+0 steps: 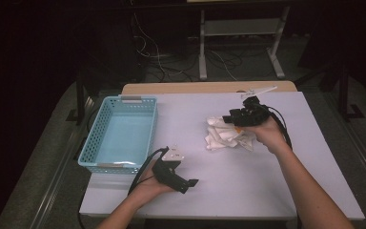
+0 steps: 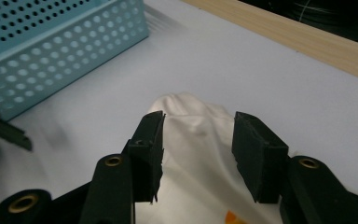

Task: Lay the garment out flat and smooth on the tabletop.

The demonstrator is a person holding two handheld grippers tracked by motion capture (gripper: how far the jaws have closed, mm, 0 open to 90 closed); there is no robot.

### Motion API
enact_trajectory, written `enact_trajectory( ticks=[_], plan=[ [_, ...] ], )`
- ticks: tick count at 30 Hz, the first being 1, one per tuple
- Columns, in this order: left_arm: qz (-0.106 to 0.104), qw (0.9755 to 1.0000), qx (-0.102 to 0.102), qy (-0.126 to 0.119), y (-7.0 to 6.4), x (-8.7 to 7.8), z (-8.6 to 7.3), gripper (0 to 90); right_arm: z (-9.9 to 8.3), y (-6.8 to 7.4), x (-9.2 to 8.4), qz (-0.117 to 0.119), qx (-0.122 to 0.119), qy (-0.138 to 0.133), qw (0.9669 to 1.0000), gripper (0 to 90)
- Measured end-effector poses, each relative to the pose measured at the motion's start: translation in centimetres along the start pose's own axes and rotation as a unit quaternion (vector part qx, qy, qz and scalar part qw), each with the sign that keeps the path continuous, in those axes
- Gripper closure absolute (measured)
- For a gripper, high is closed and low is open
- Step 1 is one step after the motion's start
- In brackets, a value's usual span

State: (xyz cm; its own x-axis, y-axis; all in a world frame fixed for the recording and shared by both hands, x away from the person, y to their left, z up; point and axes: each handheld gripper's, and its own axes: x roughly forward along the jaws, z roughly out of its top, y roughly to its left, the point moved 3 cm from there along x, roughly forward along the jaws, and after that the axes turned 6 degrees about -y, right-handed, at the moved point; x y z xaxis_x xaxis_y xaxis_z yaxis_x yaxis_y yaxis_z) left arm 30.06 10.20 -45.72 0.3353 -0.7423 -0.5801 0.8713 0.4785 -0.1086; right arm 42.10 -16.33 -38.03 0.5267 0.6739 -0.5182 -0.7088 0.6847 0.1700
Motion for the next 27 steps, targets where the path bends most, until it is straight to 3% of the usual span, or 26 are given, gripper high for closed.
enact_trajectory(
  ticks=[7,13,18,27],
  plan=[
    [0.001,1.0,0.001,0.0,0.0,0.0,0.0,0.0,-0.6,1.4,-2.4,0.011,-0.013,0.003,0.9999,51.1],
    [0.001,1.0,0.002,0.002,0.0,0.0,0.0,0.0,-1.6,2.7,-3.5,0.031,-0.02,0.005,0.9993,51.1],
    [0.001,1.0,0.003,0.003,-0.1,0.0,0.0,0.0,-2.8,3.3,-2.7,0.034,-0.028,0.022,0.9988,50.6],
    [0.001,1.0,0.0,0.0,0.0,0.0,0.0,0.0,-4.5,2.8,-0.5,0.012,-0.042,0.056,0.9975,51.7]
  ],
)
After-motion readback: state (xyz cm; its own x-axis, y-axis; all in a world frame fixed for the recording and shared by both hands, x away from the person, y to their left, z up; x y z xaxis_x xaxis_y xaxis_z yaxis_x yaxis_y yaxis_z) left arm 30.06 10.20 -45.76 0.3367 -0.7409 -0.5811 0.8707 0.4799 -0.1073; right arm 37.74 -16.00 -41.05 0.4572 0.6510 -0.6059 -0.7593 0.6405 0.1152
